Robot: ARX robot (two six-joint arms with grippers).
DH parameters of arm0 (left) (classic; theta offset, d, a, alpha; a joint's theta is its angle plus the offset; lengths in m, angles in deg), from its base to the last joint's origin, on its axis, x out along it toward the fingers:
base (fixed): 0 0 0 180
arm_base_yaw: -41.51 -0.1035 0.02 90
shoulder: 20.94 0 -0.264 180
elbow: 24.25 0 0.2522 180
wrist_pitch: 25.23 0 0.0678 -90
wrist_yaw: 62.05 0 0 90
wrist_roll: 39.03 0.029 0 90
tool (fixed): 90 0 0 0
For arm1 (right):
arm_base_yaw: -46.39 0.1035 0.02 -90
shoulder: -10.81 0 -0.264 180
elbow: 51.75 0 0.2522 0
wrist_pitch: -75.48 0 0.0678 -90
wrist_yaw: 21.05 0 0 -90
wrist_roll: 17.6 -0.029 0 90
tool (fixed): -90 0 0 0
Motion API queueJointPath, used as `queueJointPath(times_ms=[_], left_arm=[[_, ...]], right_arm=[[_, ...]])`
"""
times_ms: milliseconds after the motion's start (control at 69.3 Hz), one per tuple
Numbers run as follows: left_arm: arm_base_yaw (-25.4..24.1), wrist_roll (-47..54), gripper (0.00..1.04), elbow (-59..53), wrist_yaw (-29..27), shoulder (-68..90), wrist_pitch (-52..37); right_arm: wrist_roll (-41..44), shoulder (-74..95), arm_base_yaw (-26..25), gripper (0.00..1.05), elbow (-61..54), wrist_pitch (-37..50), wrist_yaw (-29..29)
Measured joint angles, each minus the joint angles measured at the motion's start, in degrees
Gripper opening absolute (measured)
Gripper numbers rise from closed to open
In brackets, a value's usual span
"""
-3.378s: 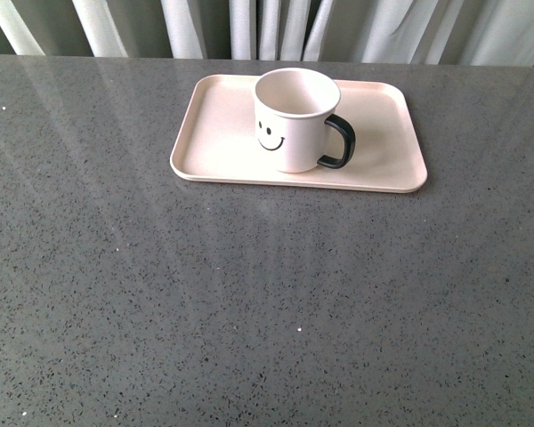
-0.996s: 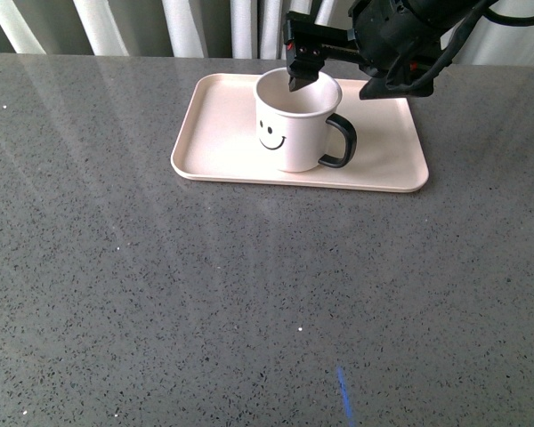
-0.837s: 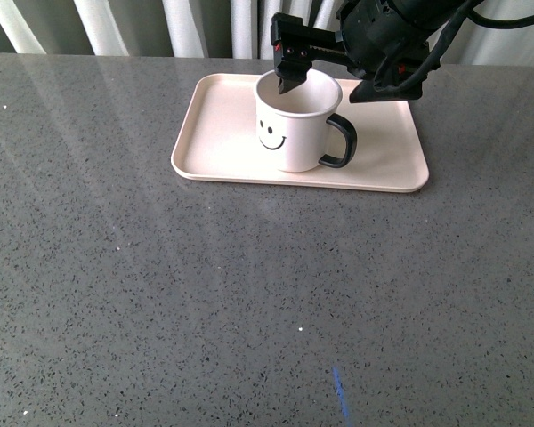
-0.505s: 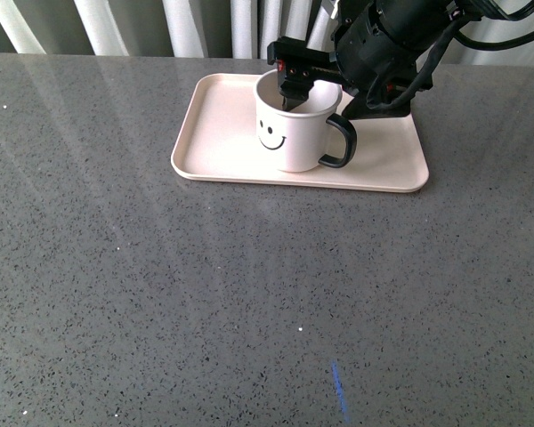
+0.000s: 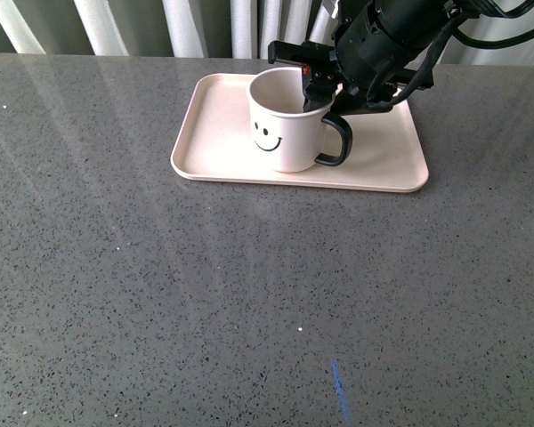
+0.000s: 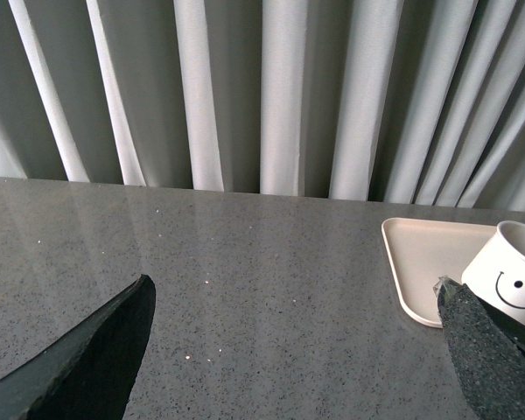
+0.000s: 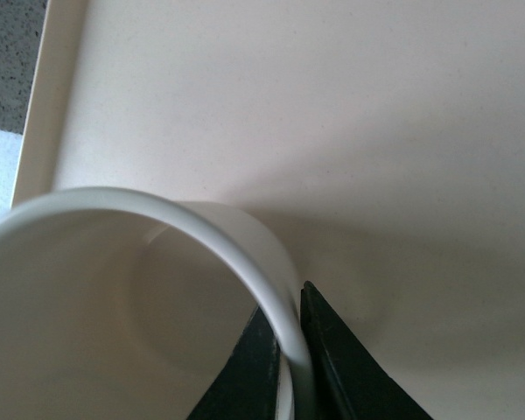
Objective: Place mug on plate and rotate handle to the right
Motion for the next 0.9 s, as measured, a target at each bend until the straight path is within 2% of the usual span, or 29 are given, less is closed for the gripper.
queueJointPath(times_ms=[260, 476, 693, 895], left_arm=[[0.0, 0.0, 0.95, 0.0, 0.0, 0.0, 0.0], [0.0, 0.0, 0.95, 0.0, 0.0, 0.0, 0.0], [0.0, 0.0, 0.95, 0.0, 0.0, 0.0, 0.0], [0.0, 0.0, 0.95, 0.0, 0.0, 0.0, 0.0]], right_arm=[[2.6, -0.9, -1.6, 0.02, 0.3, -2.3, 1.0], [15.3, -2.6, -4.4, 0.02, 3.4, -4.5, 0.7], [26.3, -2.3, -5.8, 0.02, 6.6, -8.6, 4.3], [29.4, 0.6, -4.7, 0.02, 8.9, -9.9, 4.2]])
